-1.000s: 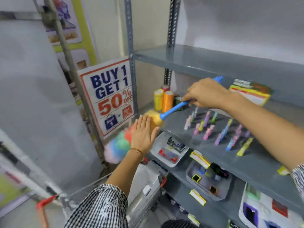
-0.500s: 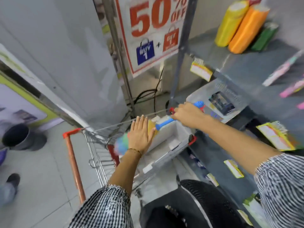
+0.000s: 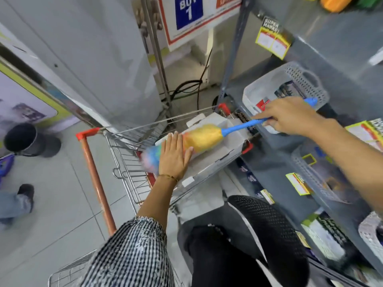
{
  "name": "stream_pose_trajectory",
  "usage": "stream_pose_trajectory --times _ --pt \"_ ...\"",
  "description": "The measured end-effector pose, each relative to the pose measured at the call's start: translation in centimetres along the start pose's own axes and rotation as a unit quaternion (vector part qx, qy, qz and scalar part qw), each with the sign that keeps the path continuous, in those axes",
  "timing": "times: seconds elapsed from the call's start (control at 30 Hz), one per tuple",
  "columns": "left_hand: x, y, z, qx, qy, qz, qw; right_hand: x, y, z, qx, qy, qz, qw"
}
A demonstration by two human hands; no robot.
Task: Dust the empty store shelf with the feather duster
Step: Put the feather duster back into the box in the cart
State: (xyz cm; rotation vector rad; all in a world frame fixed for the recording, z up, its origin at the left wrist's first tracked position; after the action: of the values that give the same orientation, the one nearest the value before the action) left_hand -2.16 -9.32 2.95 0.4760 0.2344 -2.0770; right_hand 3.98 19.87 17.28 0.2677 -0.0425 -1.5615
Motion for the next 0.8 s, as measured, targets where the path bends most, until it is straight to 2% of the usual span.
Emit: stream_pose_trajectory --times 0.2,0.4,0.53,0.8 --pt "-3.8 -0.8 2.0 -0.015 0.004 -0.03 0.999 -2.2 1.7 3.5 0.04 0.05 0.031 0.998" --pt "-4.5 -0.8 1.2 0.005 -0.002 -0.028 1.0 -0.8 1.4 2.4 0.042 0.093 0.076 0.992" --pt "-3.4 -1.0 -0.5 0.013 0.0 -0.032 0.999 3.0 -1.1 -1.4 0.056 0.147 0.12 0.98" --pt "1.9 -2.4 -7.4 0.032 -0.024 -0.021 0.999 7.7 -6.7 -13.7 0.089 0.184 0.159 0.966"
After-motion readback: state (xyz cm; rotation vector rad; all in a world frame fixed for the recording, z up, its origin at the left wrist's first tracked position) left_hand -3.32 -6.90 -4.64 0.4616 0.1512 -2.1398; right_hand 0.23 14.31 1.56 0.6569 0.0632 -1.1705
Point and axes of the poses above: each hand's wrist, its own y-axis away from the middle knuckle, its own z-axis out of the back of the hand, x = y × z, the point moved 1 cm from there along -y, towards the middle knuckle, and after that the axes turned 2 degrees about -x, right-handed, at the moved point
